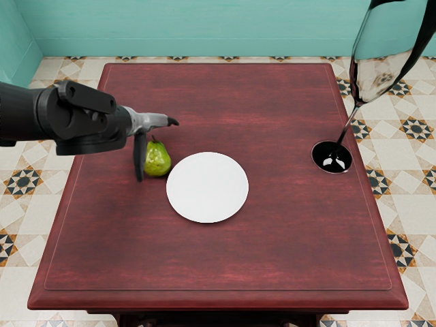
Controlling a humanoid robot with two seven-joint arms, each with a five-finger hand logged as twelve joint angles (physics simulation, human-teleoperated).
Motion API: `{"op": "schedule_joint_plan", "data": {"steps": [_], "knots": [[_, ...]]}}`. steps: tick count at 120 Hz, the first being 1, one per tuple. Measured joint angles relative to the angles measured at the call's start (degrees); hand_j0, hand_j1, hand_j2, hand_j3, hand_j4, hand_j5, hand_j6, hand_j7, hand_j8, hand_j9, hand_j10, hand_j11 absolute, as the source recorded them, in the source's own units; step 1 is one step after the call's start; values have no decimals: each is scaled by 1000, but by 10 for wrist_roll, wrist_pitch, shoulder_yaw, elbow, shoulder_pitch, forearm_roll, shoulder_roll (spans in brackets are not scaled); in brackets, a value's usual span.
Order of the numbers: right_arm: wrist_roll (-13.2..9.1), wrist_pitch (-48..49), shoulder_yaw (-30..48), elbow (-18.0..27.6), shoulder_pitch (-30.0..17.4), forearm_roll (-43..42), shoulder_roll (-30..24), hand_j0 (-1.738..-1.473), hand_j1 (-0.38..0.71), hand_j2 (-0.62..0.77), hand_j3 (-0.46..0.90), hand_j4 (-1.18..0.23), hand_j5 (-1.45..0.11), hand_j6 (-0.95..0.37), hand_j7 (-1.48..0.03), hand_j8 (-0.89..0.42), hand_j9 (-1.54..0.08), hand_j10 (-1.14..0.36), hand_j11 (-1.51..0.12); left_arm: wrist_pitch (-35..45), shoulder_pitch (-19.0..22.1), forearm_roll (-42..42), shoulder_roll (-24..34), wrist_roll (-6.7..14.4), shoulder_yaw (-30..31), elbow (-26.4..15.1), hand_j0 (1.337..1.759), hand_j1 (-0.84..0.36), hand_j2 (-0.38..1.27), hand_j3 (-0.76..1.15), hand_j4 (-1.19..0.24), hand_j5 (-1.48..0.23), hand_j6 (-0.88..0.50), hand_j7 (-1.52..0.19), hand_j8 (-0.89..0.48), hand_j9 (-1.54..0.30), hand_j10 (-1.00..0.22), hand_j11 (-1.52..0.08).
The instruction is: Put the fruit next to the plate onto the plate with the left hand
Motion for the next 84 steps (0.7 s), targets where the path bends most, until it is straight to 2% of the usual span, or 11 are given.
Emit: {"op": "schedule_joint_plan", "data": {"steps": [84], "knots": [[0, 0, 0, 0, 0, 0, 0, -1658, -349, 0, 0, 0, 0, -1, 0, 0, 0, 0, 0, 20, 21, -2, -17, 4, -10, 14, 1658, 215, 23, 0, -113, -146, -113, -146, -113, -146, -112, -146]]}}
